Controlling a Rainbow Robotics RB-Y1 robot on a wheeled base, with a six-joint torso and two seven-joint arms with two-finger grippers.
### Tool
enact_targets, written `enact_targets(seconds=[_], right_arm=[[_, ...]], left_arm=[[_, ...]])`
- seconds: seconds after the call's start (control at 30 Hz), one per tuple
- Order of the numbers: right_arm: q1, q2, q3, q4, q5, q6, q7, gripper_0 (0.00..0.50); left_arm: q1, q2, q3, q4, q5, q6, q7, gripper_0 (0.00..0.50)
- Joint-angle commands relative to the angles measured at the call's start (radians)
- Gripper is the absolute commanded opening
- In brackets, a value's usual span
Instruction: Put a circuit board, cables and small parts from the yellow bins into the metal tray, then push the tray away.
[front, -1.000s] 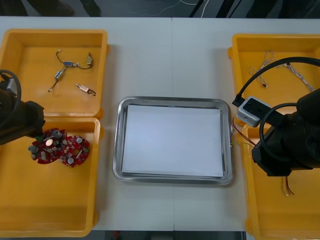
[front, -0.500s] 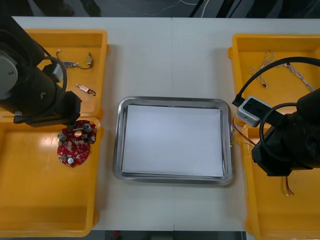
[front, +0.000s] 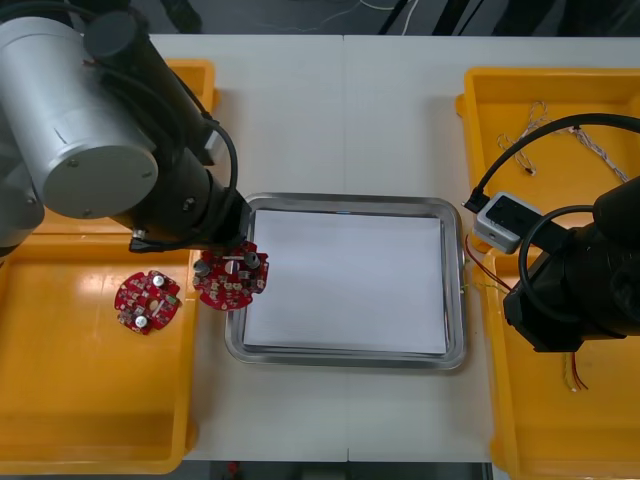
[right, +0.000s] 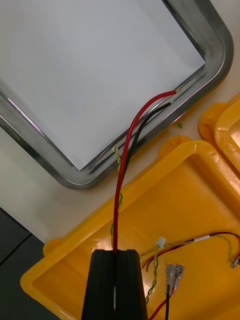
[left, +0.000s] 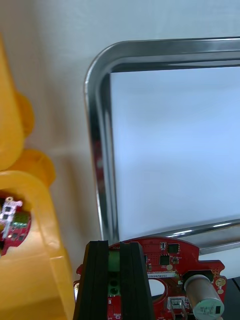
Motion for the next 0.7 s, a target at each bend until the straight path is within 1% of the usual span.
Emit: enact_targets(seconds=[0.03,0.13,0.2,0.4,0.6,0.7], right_arm=[[-0.026,0.006,0.01,-0.026,0.008,0.003,-0.03,0.0],[-0.024,0.004,0.01,-0.026,0.01,0.003,-0.03,0.0],[-0.024,0.004,0.01,-0.026,0.01,0.003,-0.03,0.0],[-0.026,0.004,0.01,-0.026,0.011,0.003,-0.03,0.0],[-0.024,0.004,0.01,-0.026,0.011,0.003,-0.03,0.0],[-0.026,0.004,0.01,-0.026,0.011,0.003,-0.03,0.0]], left_arm=[[-0.05,-0.054,-0.077,-0.022,-0.068,-0.051,0.071,0.0],[-0.05,-0.074,-0.109,-0.002,-0.096,-0.079,0.077,0.0],[-0.05,-0.099,-0.143,0.017,-0.129,-0.1,0.083,0.0],[-0.048,-0.142,-0.212,0.063,-0.202,-0.13,0.092,0.0],[-0.039,-0.151,-0.272,0.081,-0.24,-0.151,0.102,0.0],[-0.019,-0.145,-0.296,0.082,-0.266,-0.177,0.108,0.0]])
